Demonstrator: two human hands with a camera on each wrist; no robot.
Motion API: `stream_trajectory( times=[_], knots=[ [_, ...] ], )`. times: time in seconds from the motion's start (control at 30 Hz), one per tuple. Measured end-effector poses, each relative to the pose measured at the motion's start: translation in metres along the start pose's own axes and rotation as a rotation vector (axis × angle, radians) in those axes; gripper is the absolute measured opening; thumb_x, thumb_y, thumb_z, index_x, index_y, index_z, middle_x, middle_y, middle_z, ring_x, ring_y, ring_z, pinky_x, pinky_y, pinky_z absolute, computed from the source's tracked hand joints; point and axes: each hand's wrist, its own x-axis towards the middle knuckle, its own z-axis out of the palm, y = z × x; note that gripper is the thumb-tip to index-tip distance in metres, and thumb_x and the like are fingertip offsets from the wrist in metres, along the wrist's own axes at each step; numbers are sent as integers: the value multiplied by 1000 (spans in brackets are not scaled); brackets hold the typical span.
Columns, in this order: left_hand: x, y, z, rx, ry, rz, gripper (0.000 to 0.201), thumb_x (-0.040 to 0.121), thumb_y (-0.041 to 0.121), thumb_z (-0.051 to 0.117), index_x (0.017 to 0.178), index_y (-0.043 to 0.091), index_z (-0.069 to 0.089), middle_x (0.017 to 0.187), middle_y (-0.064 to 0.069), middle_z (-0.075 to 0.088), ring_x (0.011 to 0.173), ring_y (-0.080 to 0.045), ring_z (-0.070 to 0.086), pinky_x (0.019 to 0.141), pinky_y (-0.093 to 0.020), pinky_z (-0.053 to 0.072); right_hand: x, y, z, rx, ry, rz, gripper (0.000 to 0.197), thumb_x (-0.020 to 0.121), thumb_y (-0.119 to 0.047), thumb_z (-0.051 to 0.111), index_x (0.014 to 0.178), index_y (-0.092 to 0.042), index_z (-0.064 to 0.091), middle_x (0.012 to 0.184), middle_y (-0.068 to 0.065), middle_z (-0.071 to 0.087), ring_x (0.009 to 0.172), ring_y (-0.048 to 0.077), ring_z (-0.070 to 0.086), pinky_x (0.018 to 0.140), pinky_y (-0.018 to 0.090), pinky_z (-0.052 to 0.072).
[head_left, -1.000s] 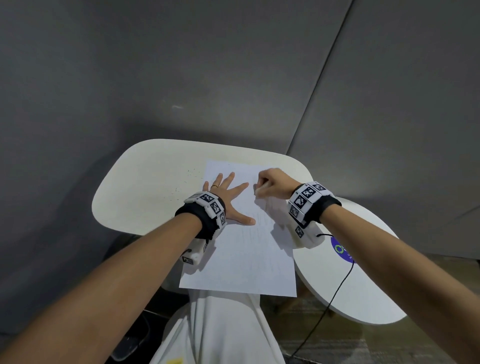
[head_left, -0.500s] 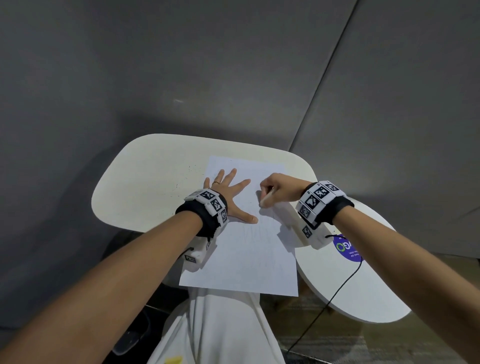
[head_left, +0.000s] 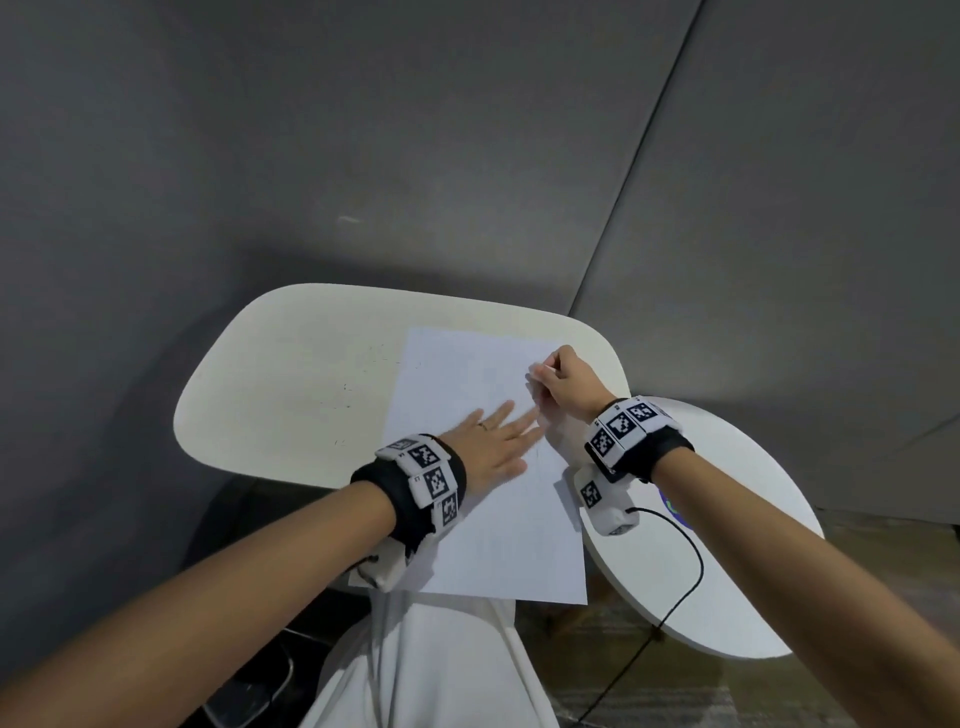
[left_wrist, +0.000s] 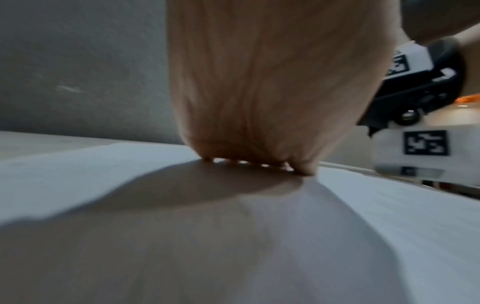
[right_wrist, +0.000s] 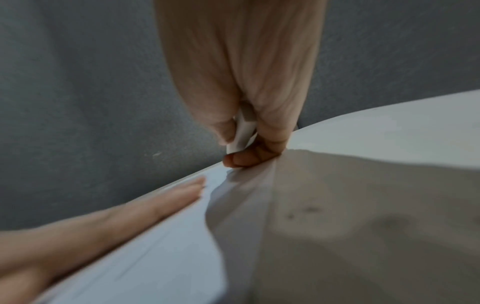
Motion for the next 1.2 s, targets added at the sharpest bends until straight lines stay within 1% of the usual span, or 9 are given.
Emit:
stream_trajectory(
  times=[0.13, 0.27, 0.33, 0.43, 0.5, 0.7, 0.87, 1.03, 1.2],
  knots=[
    [-3, -3, -5, -29, 76, -641, 67, 104, 42, 21, 152, 5, -8, 158, -14, -22, 146, -30, -17, 119, -41, -3, -9, -7, -4, 149, -6, 8, 17, 96, -20, 47, 88, -11, 35, 76, 7, 61, 71, 22, 59, 67, 28, 47],
    [1, 20, -8, 32, 69, -158, 56, 106, 34, 18, 155, 18, -3, 160, 2, -19, 147, -24, -17, 118, -45, -4, -6, -5, -4, 116, -20, -9, 20, 96, -22, 48, 82, -16, 36, 72, 2, 62, 73, 19, 60, 74, 33, 47],
    [4, 10, -4, 48, 32, -138, 55, 106, 33, 22, 155, 21, 0, 161, 4, -15, 148, -23, -13, 118, -46, 0, -6, -4, -5, 114, -26, -7, 19, 95, -22, 48, 82, -16, 36, 73, 3, 61, 73, 20, 60, 76, 35, 47],
    [6, -14, -12, -88, 118, -696, 67, 104, 37, 29, 153, 5, -2, 161, -11, -12, 148, -30, -8, 119, -42, 3, -9, -6, -6, 132, -32, 0, 17, 96, -20, 46, 84, -14, 36, 73, 5, 60, 68, 19, 57, 69, 28, 46],
    [8, -17, -19, -125, 156, -865, 73, 103, 41, 32, 151, -4, 0, 160, -19, -6, 148, -32, -4, 119, -39, 3, -7, -6, -5, 84, -25, 7, 19, 95, -24, 47, 81, -18, 37, 83, 7, 62, 77, 21, 59, 75, 31, 47],
    [3, 3, 1, 63, 0, -44, 56, 106, 36, 22, 155, 24, -3, 160, 3, -18, 147, -24, -16, 118, -44, -2, -9, -8, -5, 155, -27, -18, 18, 96, -19, 47, 82, -15, 36, 72, 7, 60, 69, 24, 57, 74, 32, 47],
    [-8, -32, -7, -151, 168, -877, 72, 102, 41, 34, 152, 1, 1, 160, -16, -10, 148, -32, -6, 118, -38, 4, -8, -2, -7, 94, -18, -31, 17, 92, -21, 56, 81, -16, 44, 73, -2, 58, 74, 15, 56, 74, 27, 46],
    [1, -34, -22, -17, 230, -441, 82, 95, 51, 44, 153, 7, 6, 162, -5, -2, 149, -22, -2, 120, -41, 3, -13, -15, -12, 230, -141, -93, 20, 82, -12, 70, 74, -10, 52, 61, 4, 59, 49, 8, 54, 52, 21, 44],
    [20, -48, -25, -175, 134, -359, 109, 79, 66, 61, 154, 12, 4, 162, -2, -6, 149, -26, -7, 120, -44, 5, -9, -33, 6, 56, -196, -179, 11, 81, -7, 68, 82, -9, 57, 77, 3, 65, 65, 8, 60, 61, 14, 46]
  ],
)
